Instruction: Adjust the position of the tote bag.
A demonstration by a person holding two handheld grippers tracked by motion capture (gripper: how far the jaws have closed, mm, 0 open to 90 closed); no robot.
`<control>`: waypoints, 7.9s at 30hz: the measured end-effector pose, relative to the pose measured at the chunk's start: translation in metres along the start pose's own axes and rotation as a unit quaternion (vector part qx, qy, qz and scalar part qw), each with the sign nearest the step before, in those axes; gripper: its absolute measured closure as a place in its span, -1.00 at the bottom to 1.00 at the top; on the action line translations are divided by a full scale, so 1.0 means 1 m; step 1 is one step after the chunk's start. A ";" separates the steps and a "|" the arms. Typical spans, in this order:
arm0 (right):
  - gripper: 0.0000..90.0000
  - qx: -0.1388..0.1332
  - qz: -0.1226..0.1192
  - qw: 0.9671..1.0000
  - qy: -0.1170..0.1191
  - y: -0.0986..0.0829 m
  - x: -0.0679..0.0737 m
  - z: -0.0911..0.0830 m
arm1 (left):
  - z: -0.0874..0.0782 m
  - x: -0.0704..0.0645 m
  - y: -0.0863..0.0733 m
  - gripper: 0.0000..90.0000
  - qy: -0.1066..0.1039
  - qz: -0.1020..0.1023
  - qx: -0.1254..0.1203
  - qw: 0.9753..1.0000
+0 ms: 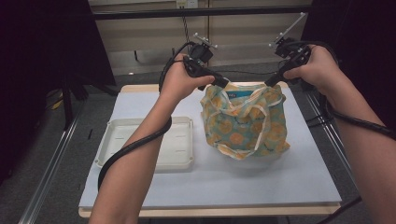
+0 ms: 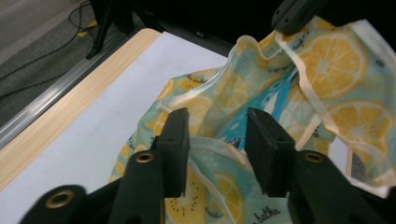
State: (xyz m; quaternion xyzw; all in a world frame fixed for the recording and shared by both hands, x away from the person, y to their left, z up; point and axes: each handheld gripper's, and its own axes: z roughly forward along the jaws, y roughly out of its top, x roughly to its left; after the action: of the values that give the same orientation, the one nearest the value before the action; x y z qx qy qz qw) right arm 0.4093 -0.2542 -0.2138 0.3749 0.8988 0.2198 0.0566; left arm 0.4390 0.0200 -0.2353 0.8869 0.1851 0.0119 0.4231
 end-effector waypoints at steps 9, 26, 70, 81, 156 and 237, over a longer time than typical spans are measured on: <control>1.00 0.002 0.002 1.000 0.005 -0.003 0.000 0.002 | -0.011 -0.007 -0.004 0.12 -0.014 0.005 0.007 1.000; 1.00 -0.004 -0.008 1.000 0.004 -0.005 0.001 -0.001 | -0.007 -0.016 0.004 1.00 -0.003 0.033 0.067 0.997; 1.00 0.025 0.020 0.999 0.007 -0.051 -0.022 0.026 | -0.004 0.010 -0.012 0.06 0.071 -0.030 -0.009 0.997; 0.86 0.028 0.018 0.999 -0.005 -0.051 -0.024 0.020 | -0.009 0.013 -0.029 0.04 0.072 -0.036 -0.006 0.997; 1.00 0.046 -0.008 0.999 0.025 -0.031 -0.004 0.014 | 0.001 -0.019 -0.006 0.94 -0.018 0.039 0.060 0.997; 0.72 0.036 0.029 0.997 0.057 -0.118 -0.015 0.035 | 0.033 0.025 -0.014 0.96 0.018 -0.055 0.047 0.997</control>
State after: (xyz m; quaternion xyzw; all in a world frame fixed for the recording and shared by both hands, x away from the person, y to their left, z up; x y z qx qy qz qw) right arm 0.3531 -0.3255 -0.2979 0.3897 0.8966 0.2099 -0.0144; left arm 0.4639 0.0116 -0.2704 0.8937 0.2421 -0.0040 0.3776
